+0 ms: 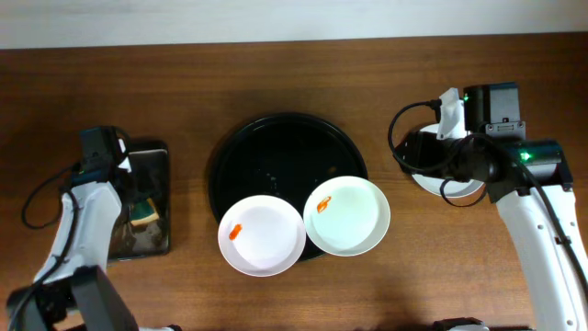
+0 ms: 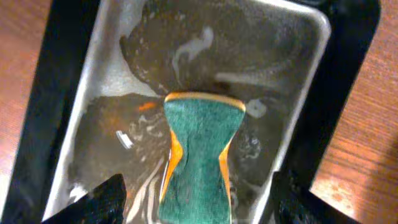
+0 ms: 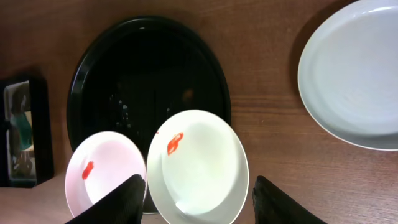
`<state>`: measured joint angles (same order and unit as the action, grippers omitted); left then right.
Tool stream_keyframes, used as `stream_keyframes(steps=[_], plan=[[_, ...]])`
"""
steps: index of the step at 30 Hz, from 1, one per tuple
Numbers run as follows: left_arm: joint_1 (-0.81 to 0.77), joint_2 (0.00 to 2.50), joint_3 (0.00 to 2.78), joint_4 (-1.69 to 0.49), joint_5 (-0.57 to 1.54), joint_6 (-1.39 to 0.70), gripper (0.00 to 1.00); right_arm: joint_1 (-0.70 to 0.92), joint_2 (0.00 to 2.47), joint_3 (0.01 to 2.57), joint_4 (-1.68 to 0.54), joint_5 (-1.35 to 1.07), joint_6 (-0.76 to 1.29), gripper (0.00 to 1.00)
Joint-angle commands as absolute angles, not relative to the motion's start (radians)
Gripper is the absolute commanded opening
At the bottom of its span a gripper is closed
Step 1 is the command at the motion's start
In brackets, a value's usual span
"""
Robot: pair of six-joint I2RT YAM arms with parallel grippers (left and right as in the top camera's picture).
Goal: Clean dirty plates on tray and stack at the side
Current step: 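Dip the sponge in the soapy tray with the left gripper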
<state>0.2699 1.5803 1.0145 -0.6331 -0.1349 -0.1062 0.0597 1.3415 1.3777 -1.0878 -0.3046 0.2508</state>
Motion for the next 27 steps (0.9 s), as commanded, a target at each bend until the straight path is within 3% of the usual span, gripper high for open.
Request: stream_keyframes(steps=[1, 7, 8, 9, 13, 14, 15, 16, 19, 20, 21, 22, 24, 25, 27], plan=[[0.271, 1.600, 1.007, -0.703, -0.128, -0.167, 0.61, 0.066, 1.337, 1.386, -1.086, -0.299, 0.240, 0.57], [0.271, 1.791, 0.945, -0.638, -0.094, -0.171, 0.38, 0.066, 1.337, 1.386, -1.087, -0.299, 0.242, 0.57], [0.271, 1.802, 0.945, -0.634, -0.094, -0.171, 0.13, 0.066, 1.337, 1.386, -1.087, -0.299, 0.243, 0.57], [0.271, 1.803, 0.945, -0.633, -0.094, -0.171, 0.00, 0.066, 1.337, 1.386, -1.087, -0.299, 0.243, 0.57], [0.271, 1.798, 1.097, -0.778, -0.098, -0.163, 0.00, 0.066, 1.337, 1.386, -1.086, -0.299, 0.243, 0.57], [0.271, 1.798, 1.148, -0.831, -0.098, -0.163, 0.26, 0.066, 1.337, 1.386, -1.087, -0.299, 0.243, 0.57], [0.271, 1.798, 1.169, -0.852, -0.102, -0.163, 0.70, 0.066, 1.337, 1.386, -1.087, -0.299, 0.243, 0.57], [0.272, 1.797, 1.177, -0.858, -0.106, -0.163, 0.86, 0.066, 1.337, 1.386, -1.087, -0.299, 0.243, 0.57], [0.271, 1.797, 1.177, -0.839, -0.140, -0.163, 0.85, 0.066, 1.337, 1.386, -1.086, -0.299, 0.243, 0.57], [0.271, 1.797, 1.177, -0.816, -0.139, -0.163, 0.69, 0.066, 1.337, 1.386, -1.086, -0.299, 0.243, 0.57], [0.271, 1.799, 1.177, -0.797, -0.139, -0.164, 0.35, 0.066, 1.337, 1.386, -1.086, -0.299, 0.243, 0.57], [0.271, 1.806, 1.176, -0.789, -0.139, -0.163, 0.31, 0.066, 1.337, 1.386, -1.086, -0.299, 0.243, 0.57], [0.271, 1.845, 1.147, -0.745, -0.136, -0.164, 0.34, 0.066, 1.337, 1.386, -1.094, -0.299, 0.243, 0.57], [0.271, 1.869, 1.142, -0.730, -0.136, -0.163, 0.29, 0.066, 1.337, 1.386, -1.102, -0.299, 0.243, 0.57], [0.271, 1.886, 1.142, -0.695, -0.136, -0.163, 0.02, 0.066, 1.337, 1.386, -1.108, -0.299, 0.243, 0.57]])
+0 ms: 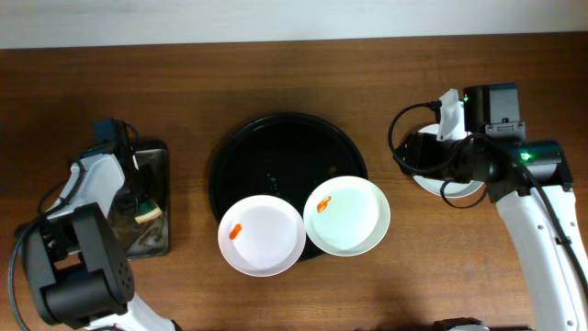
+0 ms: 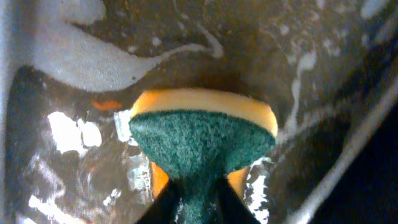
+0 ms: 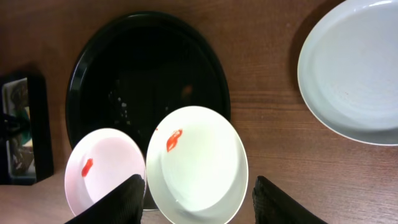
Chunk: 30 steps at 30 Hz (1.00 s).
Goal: Clean dirty plates on tray and stack at the side
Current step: 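Dip the sponge in the soapy tray with the left gripper, then grip the right plate rim with the right gripper and drag it to tray center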
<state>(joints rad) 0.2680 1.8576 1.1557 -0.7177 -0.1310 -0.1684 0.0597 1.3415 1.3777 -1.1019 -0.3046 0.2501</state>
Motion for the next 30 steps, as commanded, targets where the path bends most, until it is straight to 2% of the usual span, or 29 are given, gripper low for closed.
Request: stream_keyframes(steps=[1, 6, 8, 13, 19, 20, 21, 22, 25, 27, 30], plan=[[0.271, 1.886, 1.142, -0.689, -0.136, -0.163, 0.02, 0.066, 1.337, 1.386, -1.113, -0.299, 0.243, 0.57], [0.271, 1.864, 1.164, -0.732, -0.136, -0.163, 0.00, 0.066, 1.338, 1.386, -1.123, -0.299, 0.239, 0.57], [0.271, 1.776, 1.192, -0.759, -0.136, -0.162, 0.00, 0.066, 1.356, 1.384, -1.142, -0.299, 0.239, 0.57], [0.271, 1.752, 1.171, -0.725, -0.136, -0.129, 0.00, 0.113, 1.495, 1.372, -1.280, -0.302, 0.150, 0.57], [0.271, 1.752, 1.171, -0.726, -0.136, -0.129, 0.00, 0.233, 1.611, 1.095, -1.187, -0.178, 0.446, 0.55], [0.271, 1.752, 1.171, -0.726, -0.136, -0.129, 0.00, 0.237, 1.611, 1.049, -1.150, -0.179, 0.485, 0.44], [0.271, 1.752, 1.171, -0.726, -0.136, -0.129, 0.00, 0.236, 1.611, 1.023, -1.135, -0.179, 0.506, 0.40], [0.271, 1.752, 1.171, -0.726, -0.136, -0.129, 0.00, 0.236, 1.611, 1.004, -1.118, -0.179, 0.510, 0.31], [0.271, 1.752, 1.171, -0.724, -0.136, -0.129, 0.00, 0.234, 1.611, 1.003, -1.085, -0.179, 0.511, 0.12], [0.271, 1.752, 1.171, -0.724, -0.136, -0.129, 0.00, 0.234, 1.611, 1.018, -1.061, -0.178, 0.511, 0.06], [0.271, 1.752, 1.171, -0.725, -0.136, -0.129, 0.00, 0.234, 1.611, 1.057, -0.987, -0.142, 0.509, 0.04]])
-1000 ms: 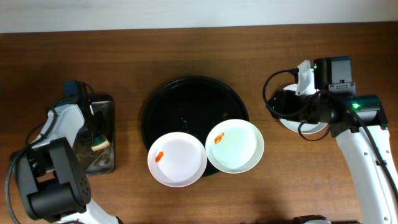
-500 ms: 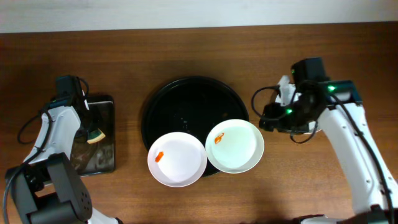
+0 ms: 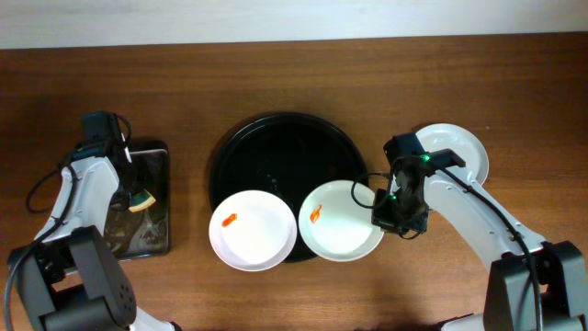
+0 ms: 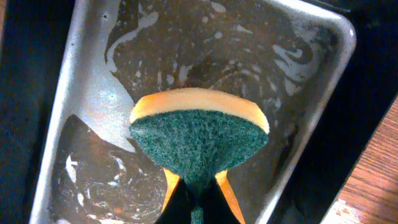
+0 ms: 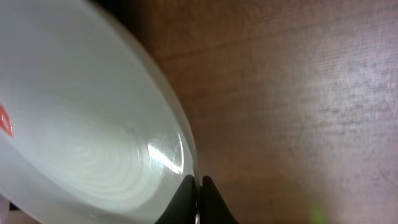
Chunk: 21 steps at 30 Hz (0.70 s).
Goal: Clean dirty plates on tray and stack at the side
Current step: 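Grip the right plate rim with the right gripper and drag it to tray center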
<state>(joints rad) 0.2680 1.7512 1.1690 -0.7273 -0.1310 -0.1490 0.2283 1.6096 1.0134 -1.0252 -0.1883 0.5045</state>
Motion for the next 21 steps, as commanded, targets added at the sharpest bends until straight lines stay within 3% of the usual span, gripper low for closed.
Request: stream_keyframes(steps=[1, 7, 18, 20, 21], plan=[[0.271, 1.752, 1.171, -0.725, -0.136, -0.129, 0.00, 0.234, 1.611, 1.071, -0.947, -0.102, 0.502, 0.04], [0.271, 1.752, 1.171, -0.719, -0.135, -0.129, 0.00, 0.236, 1.612, 1.074, -0.526, -0.030, 0.389, 0.04], [0.271, 1.752, 1.171, -0.719, -0.135, -0.129, 0.00, 0.309, 1.761, 1.075, -0.433, -0.040, 0.321, 0.05], [0.271, 1.752, 1.171, -0.719, -0.135, -0.129, 0.00, 0.309, 1.761, 1.075, -0.445, -0.064, 0.322, 0.39], [0.271, 1.752, 1.171, -0.719, -0.135, -0.129, 0.00, 0.309, 1.761, 1.075, -0.481, -0.104, 0.334, 0.46]])
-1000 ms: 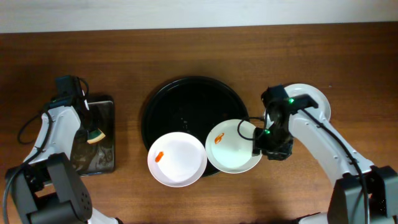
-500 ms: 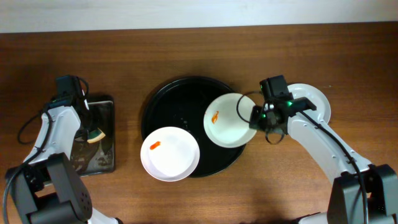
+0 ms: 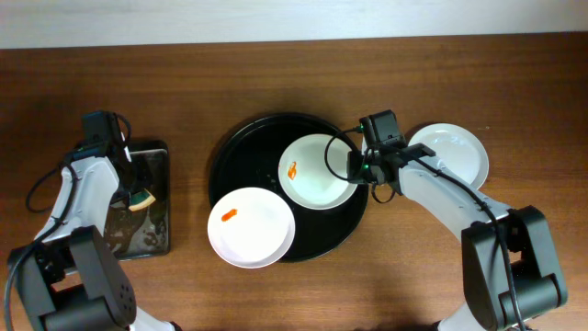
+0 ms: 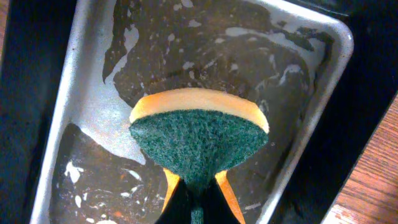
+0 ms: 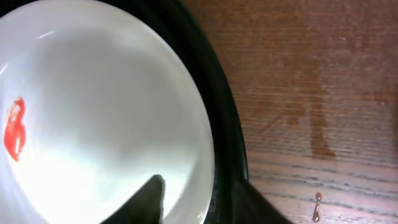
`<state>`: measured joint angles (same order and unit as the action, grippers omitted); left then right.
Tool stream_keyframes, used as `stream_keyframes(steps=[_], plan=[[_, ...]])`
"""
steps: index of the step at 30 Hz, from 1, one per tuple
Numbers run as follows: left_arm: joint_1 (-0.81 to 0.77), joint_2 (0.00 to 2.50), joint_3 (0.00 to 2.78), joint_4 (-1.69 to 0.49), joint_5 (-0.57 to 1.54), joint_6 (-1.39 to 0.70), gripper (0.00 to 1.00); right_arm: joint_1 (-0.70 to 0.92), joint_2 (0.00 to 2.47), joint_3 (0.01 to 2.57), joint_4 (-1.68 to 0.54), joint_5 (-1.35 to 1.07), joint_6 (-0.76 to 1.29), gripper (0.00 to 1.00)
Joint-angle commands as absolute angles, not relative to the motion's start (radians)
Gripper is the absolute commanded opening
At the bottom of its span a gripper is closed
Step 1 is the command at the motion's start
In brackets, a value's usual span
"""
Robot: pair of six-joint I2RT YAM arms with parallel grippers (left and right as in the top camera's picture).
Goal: Clean dirty plates on tray and stack at the side
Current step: 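Grip the right plate rim with the right gripper and drag it to tray center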
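Note:
A black round tray (image 3: 248,156) holds two dirty white plates. One plate (image 3: 312,179) with an orange smear lies inside the tray, and shows large in the right wrist view (image 5: 93,112). My right gripper (image 3: 356,170) (image 5: 196,193) is open at its right rim, one finger over the plate and the other over the tray's rim (image 5: 224,124). The second smeared plate (image 3: 253,230) overhangs the tray's front left edge. My left gripper (image 4: 198,200) is shut on a green and yellow sponge (image 4: 199,137), held above the soapy wash pan (image 4: 336,37).
A clean white plate (image 3: 450,152) sits on the wooden table to the right of the tray, just beyond my right arm. The wash pan (image 3: 147,234) stands at the left of the table. A few water drops (image 5: 316,205) lie on the wood.
The right-hand dirty plate has moved from the tray's front right edge to further back inside the tray. My right gripper, then shut on its rim, now has its fingers apart. The left holds the sponge as before.
First my left gripper was open over the sponge lying in the pan, and my right was open high above the table. Then the left was shut on the sponge in the pan. Later the sponge was raised and the right gripped a plate's rim; that plate now lies inside the tray.

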<state>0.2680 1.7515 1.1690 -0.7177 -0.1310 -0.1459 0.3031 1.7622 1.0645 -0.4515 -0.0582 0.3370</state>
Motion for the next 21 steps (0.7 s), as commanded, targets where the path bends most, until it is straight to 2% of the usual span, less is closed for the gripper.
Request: stream_keyframes(steps=[1, 3, 5, 7, 14, 17, 18, 19, 21], plan=[[0.271, 1.752, 1.171, -0.719, -0.135, -0.129, 0.00, 0.309, 1.761, 1.075, -0.522, -0.125, 0.369, 0.48], [0.271, 1.752, 1.171, -0.719, -0.135, -0.129, 0.00, 0.310, 1.761, 1.074, -0.557, -0.162, 0.450, 0.45], [0.271, 1.752, 1.171, -0.719, -0.135, -0.129, 0.00, 0.310, 1.764, 1.074, -0.557, -0.173, 0.542, 0.32], [0.271, 1.752, 1.171, -0.719, -0.135, -0.129, 0.00, 0.309, 1.799, 1.074, -0.553, -0.161, 0.612, 0.28], [0.271, 1.752, 1.171, -0.719, -0.120, -0.129, 0.00, 0.258, 1.871, 1.077, -0.443, -0.173, 0.601, 0.25], [0.271, 1.752, 1.171, -0.719, -0.120, -0.129, 0.00, 0.261, 1.871, 1.076, -0.424, -0.171, 0.569, 0.17], [0.271, 1.752, 1.171, -0.719, -0.120, -0.129, 0.00, 0.262, 1.871, 1.076, -0.404, -0.173, 0.528, 0.17], [0.271, 1.752, 1.171, -0.719, -0.120, -0.129, 0.00, 0.262, 1.871, 1.076, -0.385, -0.172, 0.491, 0.22], [0.271, 1.752, 1.171, -0.719, -0.120, -0.129, 0.00, 0.262, 1.873, 1.076, -0.374, -0.171, 0.451, 0.22]])
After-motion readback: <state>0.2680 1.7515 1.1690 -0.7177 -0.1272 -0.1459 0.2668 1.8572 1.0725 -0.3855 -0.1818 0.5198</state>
